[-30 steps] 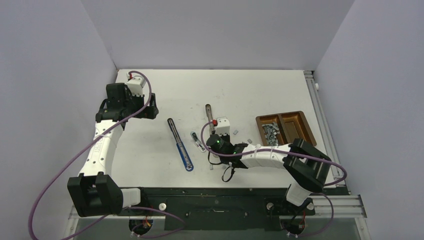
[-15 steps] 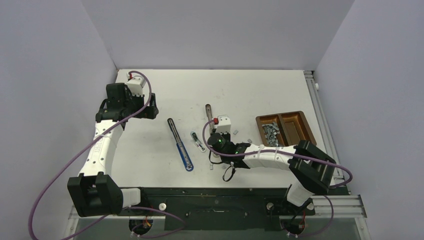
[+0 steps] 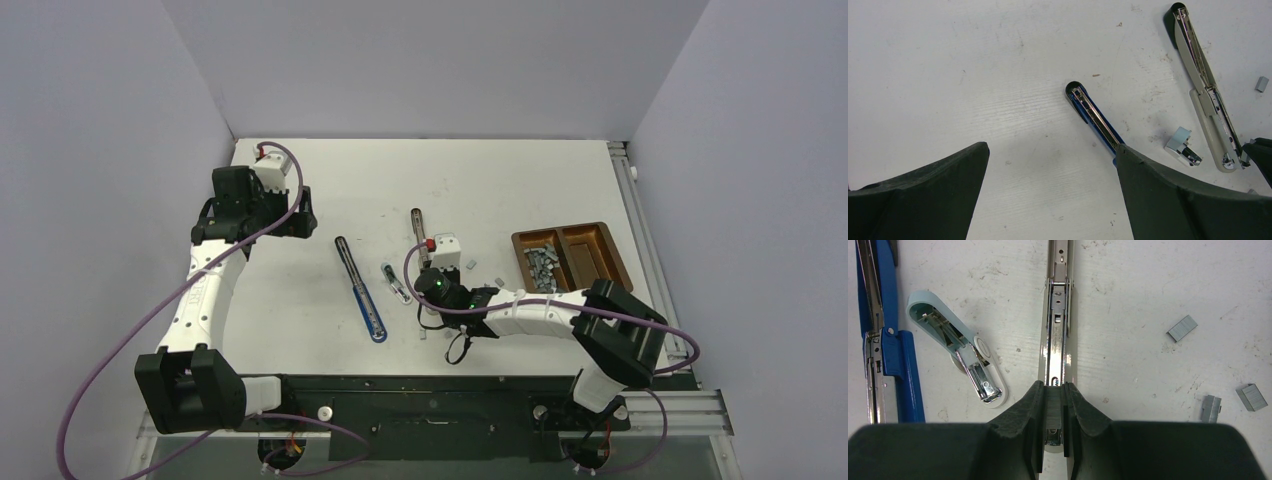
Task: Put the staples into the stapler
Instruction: Install the staple into the stapler.
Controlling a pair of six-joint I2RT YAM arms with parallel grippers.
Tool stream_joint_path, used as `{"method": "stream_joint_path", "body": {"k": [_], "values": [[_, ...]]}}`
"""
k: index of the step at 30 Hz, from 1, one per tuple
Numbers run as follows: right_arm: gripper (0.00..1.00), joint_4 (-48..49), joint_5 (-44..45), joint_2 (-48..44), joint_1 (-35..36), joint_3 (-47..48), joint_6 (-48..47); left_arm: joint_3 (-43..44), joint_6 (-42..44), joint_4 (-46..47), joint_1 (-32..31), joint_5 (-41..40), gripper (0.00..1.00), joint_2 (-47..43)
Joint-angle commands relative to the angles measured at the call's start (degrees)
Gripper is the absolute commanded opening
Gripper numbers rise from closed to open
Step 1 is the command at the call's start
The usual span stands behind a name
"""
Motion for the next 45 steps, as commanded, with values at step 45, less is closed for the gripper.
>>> {"method": "stream_joint_path", "body": {"k": [45], "values": [[0.09,1.0,2.8,0.4,-0.2,-1.9,2.3,1.3,-0.4,2.0,0.2,-0.2,0.96,-1.3]]}}
